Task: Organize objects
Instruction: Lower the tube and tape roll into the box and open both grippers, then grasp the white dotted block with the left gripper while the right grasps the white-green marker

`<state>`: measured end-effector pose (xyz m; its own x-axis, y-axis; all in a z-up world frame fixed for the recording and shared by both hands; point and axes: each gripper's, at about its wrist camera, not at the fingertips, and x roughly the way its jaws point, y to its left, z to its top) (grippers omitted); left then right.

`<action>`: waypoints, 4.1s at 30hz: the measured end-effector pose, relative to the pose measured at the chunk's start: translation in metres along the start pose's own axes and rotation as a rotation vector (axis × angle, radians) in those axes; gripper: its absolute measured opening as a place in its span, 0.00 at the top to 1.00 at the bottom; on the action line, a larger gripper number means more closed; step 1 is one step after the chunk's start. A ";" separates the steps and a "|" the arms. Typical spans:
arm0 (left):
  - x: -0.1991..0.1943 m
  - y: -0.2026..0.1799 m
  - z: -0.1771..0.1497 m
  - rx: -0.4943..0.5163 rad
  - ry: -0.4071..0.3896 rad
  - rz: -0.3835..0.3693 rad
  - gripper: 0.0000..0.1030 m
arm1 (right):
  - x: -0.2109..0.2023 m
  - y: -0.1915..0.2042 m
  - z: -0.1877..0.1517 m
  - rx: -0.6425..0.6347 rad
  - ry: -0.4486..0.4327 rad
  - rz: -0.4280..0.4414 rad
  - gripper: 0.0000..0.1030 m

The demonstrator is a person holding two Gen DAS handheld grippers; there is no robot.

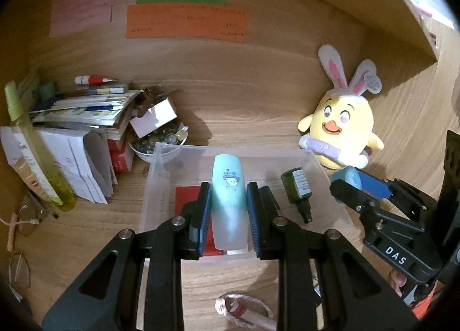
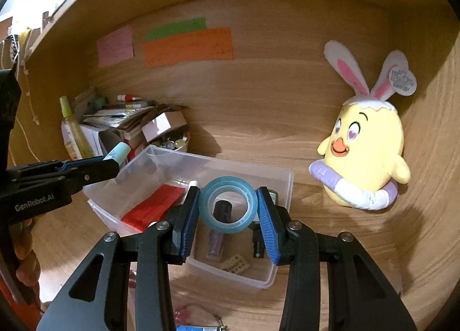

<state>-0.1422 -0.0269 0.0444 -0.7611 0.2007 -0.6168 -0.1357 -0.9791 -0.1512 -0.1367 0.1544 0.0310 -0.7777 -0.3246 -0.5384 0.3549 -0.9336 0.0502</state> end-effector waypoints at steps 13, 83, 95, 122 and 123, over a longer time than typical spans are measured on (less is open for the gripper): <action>0.058 0.010 -0.002 -0.011 0.107 0.026 0.77 | 0.050 -0.012 -0.015 0.021 0.117 -0.004 0.65; -0.043 0.010 -0.141 0.006 0.201 0.107 0.07 | -0.029 0.014 -0.123 -0.010 0.254 -0.080 0.19; -0.053 -0.010 -0.166 0.068 0.238 0.077 0.07 | -0.039 0.017 -0.146 0.023 0.280 -0.097 0.19; -0.053 -0.017 -0.179 0.082 0.353 -0.041 0.66 | -0.057 0.003 -0.165 0.073 0.295 -0.108 0.40; -0.052 -0.016 -0.179 0.078 0.353 -0.044 0.67 | -0.057 0.004 -0.165 0.064 0.294 -0.112 0.44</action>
<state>0.0131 -0.0157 -0.0595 -0.4896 0.2275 -0.8418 -0.2218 -0.9661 -0.1321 -0.0050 0.1942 -0.0771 -0.6233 -0.1697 -0.7634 0.2347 -0.9718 0.0245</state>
